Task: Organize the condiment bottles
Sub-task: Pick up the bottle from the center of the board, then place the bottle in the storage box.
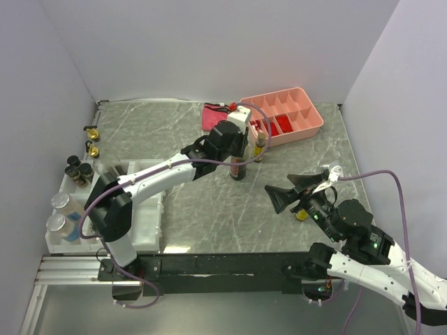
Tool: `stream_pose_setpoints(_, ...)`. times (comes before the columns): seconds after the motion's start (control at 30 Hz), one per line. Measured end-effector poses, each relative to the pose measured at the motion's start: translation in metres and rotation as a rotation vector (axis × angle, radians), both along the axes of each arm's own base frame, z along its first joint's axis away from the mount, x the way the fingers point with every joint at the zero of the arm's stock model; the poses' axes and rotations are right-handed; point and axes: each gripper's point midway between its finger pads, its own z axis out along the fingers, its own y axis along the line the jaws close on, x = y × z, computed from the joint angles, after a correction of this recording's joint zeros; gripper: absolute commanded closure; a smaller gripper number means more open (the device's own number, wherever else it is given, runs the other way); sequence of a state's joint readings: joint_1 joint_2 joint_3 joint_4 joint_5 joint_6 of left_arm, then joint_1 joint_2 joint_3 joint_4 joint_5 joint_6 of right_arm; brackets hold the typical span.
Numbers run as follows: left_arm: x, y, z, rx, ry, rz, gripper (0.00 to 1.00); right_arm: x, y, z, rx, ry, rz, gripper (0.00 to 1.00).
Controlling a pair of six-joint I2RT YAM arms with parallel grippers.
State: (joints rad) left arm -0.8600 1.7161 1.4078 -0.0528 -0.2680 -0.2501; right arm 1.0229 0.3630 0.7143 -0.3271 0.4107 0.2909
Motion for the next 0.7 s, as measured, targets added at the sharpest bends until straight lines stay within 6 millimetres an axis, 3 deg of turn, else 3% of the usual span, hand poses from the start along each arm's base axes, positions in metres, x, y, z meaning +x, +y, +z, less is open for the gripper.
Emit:
stream_pose_setpoints(0.33,0.006,0.017,0.001,0.001,-0.012,0.105,0.99,0.0,0.0,0.0,0.003,0.002,0.0,0.0)
stream_pose_setpoints(0.57,0.005,0.05,0.002,0.063,0.001,0.176,0.99,0.001,0.005,-0.004,-0.011,0.012,0.011,0.0)
stream_pose_setpoints(0.7,0.01,0.076,0.013,0.073,-0.001,0.235,0.99,0.001,0.007,-0.004,-0.012,0.012,0.013,0.0)
